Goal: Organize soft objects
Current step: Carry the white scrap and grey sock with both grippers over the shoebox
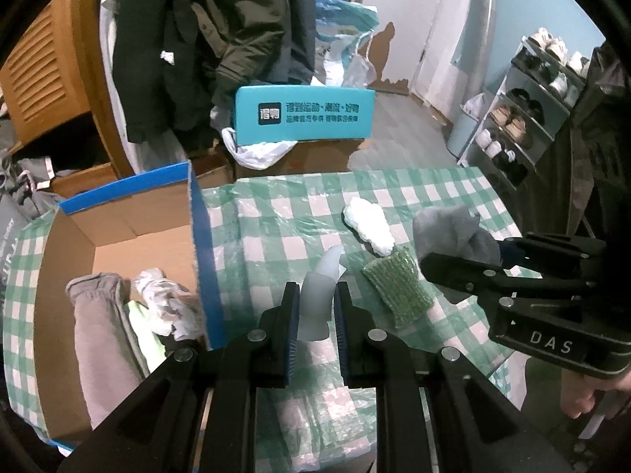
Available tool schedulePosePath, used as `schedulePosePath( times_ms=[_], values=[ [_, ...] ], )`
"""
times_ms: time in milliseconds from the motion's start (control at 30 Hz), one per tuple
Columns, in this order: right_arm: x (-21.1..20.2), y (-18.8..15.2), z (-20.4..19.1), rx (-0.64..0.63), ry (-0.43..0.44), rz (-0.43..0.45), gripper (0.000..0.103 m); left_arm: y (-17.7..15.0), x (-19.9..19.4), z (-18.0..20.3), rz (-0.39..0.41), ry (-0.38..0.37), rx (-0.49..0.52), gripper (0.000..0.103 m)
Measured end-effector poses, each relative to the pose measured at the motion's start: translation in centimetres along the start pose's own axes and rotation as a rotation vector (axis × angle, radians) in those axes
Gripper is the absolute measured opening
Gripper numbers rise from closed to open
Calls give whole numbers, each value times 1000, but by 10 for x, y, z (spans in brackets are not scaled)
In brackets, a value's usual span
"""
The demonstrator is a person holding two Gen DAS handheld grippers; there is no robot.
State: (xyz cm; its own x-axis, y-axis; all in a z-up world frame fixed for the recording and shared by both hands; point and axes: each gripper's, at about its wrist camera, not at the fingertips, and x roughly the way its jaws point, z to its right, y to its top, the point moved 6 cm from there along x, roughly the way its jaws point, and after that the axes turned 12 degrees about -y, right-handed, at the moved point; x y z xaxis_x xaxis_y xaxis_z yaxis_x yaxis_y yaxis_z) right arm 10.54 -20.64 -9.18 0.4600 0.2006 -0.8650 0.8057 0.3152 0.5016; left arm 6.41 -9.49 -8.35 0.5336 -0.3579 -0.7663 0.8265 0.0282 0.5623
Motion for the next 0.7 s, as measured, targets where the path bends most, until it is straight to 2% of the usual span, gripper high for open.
schedulePosePath(
  times_ms=[700],
  values=[
    [0,31,-79,-106,59,18,34,-6,-49,-59,76,40,-88,17]
  ],
)
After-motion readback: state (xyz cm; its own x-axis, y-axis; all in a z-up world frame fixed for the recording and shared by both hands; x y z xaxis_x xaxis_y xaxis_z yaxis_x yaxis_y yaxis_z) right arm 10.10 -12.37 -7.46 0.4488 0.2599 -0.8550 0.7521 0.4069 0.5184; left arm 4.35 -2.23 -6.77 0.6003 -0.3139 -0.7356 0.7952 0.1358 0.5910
